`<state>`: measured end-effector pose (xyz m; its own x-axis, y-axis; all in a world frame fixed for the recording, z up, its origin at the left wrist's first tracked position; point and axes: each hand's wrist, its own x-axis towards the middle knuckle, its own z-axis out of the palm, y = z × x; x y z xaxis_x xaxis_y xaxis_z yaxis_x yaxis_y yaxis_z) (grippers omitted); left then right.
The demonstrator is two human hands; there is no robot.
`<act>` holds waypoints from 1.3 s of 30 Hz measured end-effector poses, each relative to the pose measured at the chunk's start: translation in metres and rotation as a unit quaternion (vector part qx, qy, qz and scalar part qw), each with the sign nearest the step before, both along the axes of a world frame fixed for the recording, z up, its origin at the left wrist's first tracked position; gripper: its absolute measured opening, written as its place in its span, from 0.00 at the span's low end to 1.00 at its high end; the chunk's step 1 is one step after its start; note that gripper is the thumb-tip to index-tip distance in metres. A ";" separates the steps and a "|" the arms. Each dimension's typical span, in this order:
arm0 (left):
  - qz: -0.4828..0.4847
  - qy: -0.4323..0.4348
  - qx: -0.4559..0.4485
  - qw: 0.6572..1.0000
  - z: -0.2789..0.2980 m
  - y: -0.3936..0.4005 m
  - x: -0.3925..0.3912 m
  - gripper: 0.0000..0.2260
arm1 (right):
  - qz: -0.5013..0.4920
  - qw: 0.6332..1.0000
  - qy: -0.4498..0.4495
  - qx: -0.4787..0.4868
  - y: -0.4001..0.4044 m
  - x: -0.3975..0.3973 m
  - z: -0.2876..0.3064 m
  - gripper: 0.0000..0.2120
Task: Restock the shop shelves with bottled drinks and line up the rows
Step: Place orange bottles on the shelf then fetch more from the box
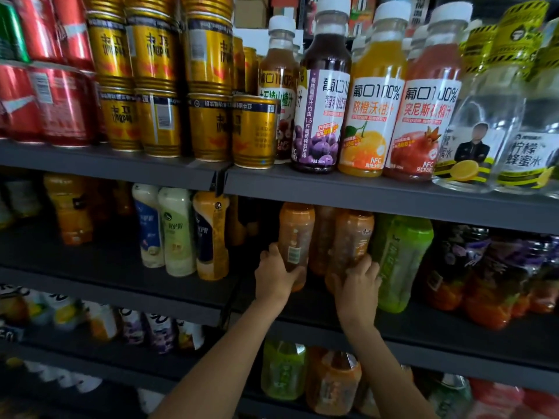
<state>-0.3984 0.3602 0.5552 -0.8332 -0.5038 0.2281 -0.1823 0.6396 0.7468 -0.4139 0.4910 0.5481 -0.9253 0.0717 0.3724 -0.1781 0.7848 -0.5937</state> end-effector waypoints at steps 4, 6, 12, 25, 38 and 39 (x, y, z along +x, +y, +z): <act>0.018 0.004 0.023 1.000 0.006 0.006 -0.015 0.28 | 0.017 1.000 0.000 0.005 0.004 -0.004 0.001 0.31; 0.029 0.000 0.030 0.999 0.008 0.006 -0.023 0.28 | 0.026 1.000 -0.004 -0.005 0.007 -0.007 0.000 0.31; 0.075 0.005 0.060 0.995 0.011 0.005 -0.047 0.26 | 0.032 0.999 -0.020 -0.010 0.005 -0.014 0.000 0.31; 0.011 0.040 0.062 0.997 -0.013 -0.030 -0.013 0.26 | 0.022 0.994 -0.073 -0.081 -0.029 -0.046 0.004 0.29; 0.171 0.120 0.042 0.977 -0.088 -0.157 0.221 0.12 | 0.291 0.943 0.136 -0.085 -0.186 0.124 -0.018 0.13; 0.198 0.102 0.056 0.973 -0.102 -0.178 0.246 0.11 | 0.319 0.936 0.132 -0.072 -0.208 0.145 -0.024 0.12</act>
